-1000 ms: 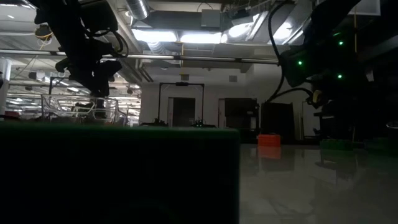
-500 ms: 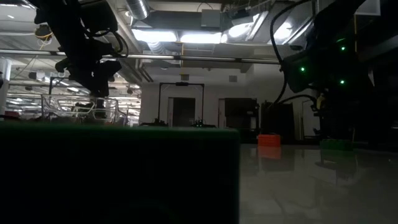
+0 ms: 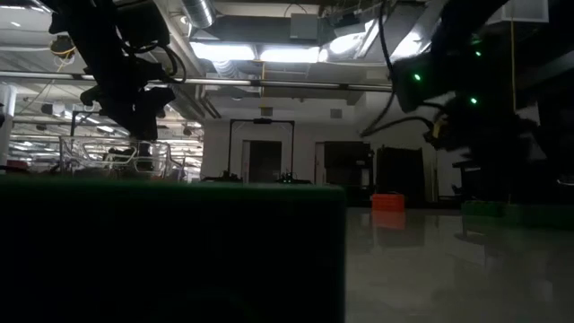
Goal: Sort blocks by size
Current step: Put the 8 stud green game piece into the bottom transparent bin
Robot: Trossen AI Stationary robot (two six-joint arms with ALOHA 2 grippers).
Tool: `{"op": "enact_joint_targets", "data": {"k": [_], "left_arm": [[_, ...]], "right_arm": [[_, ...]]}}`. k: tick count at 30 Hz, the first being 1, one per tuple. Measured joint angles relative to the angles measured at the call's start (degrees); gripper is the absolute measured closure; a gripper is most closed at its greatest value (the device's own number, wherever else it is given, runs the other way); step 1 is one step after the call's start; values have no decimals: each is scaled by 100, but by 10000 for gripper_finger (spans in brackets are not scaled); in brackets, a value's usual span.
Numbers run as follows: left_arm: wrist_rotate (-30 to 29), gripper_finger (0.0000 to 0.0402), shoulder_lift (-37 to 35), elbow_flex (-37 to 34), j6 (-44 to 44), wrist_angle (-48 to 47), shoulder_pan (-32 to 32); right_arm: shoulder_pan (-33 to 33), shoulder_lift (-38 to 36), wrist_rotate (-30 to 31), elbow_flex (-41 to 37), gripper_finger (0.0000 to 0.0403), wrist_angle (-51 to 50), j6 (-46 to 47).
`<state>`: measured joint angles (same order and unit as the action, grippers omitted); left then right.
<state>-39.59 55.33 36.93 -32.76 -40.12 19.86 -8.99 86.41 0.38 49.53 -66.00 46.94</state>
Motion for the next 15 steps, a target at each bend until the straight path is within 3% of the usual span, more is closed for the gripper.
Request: {"op": "enact_joint_targets", "data": {"k": [5, 15], "left_arm": [[1, 231, 0, 0, -4, 0, 0], [1, 231, 0, 0, -4, 4, 0]], "right_arm": [[389, -2, -151, 332, 233, 29, -776], [1715, -2, -109, 283, 233, 25, -1016]]}}
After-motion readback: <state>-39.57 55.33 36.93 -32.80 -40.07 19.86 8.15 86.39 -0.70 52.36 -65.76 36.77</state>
